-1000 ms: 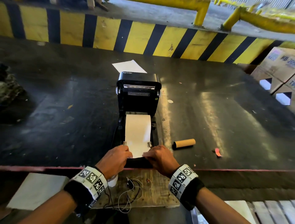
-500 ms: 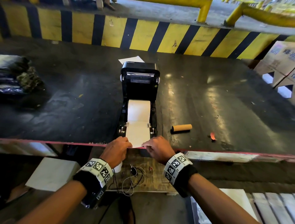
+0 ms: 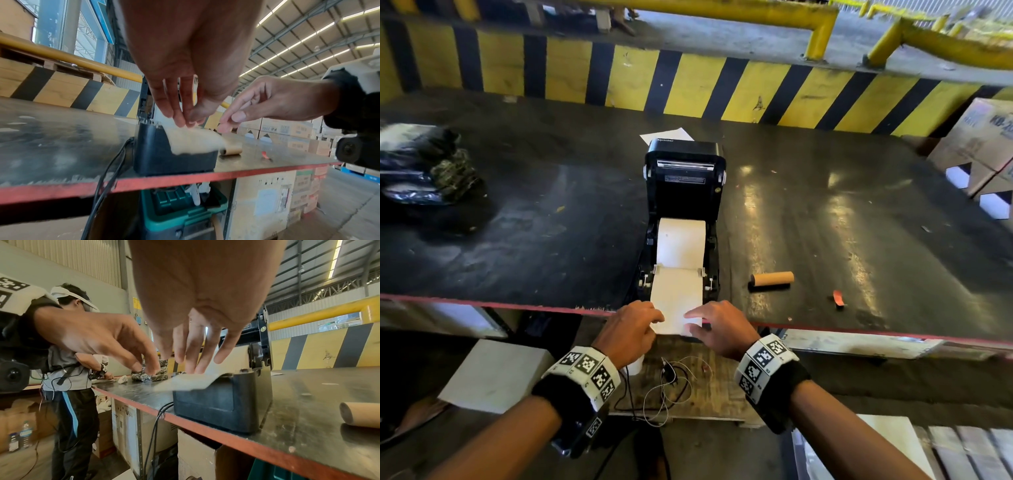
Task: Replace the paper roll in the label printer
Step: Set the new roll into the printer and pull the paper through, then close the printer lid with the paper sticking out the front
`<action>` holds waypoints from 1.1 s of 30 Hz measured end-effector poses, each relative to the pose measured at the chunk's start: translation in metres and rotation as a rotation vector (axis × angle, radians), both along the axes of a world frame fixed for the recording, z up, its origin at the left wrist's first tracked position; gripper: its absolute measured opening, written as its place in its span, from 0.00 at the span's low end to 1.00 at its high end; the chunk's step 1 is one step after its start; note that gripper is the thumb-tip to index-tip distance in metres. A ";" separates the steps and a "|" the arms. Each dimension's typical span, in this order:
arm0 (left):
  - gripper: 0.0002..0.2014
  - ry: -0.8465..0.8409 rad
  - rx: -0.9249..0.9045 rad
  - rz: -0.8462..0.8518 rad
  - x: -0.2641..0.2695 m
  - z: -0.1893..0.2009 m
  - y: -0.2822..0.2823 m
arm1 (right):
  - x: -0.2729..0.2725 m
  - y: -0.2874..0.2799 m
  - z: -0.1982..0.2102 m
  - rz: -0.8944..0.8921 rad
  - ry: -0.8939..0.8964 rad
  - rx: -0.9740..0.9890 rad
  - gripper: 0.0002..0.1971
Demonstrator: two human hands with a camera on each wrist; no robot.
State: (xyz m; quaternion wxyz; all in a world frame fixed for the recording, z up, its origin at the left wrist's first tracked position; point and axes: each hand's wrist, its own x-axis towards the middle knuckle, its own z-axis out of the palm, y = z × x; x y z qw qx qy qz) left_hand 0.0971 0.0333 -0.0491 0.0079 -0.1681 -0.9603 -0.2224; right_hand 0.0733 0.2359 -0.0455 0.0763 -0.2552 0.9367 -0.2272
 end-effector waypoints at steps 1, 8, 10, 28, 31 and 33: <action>0.13 0.012 0.025 0.016 -0.005 0.005 0.000 | -0.007 0.001 0.004 -0.013 0.001 -0.007 0.16; 0.16 0.212 0.043 0.057 -0.087 0.058 -0.008 | -0.087 0.012 0.042 -0.138 0.264 -0.056 0.18; 0.18 0.253 0.035 0.082 -0.116 0.075 -0.010 | -0.116 0.014 0.060 -0.188 0.346 -0.084 0.19; 0.24 0.113 0.065 0.082 -0.287 0.119 -0.038 | -0.272 0.004 0.112 -0.400 0.307 -0.019 0.24; 0.22 0.188 0.219 0.052 -0.288 0.118 -0.041 | -0.268 0.005 0.107 -0.426 0.373 -0.152 0.19; 0.16 0.291 0.254 0.063 -0.281 0.120 -0.041 | -0.260 0.007 0.108 -0.428 0.410 -0.243 0.16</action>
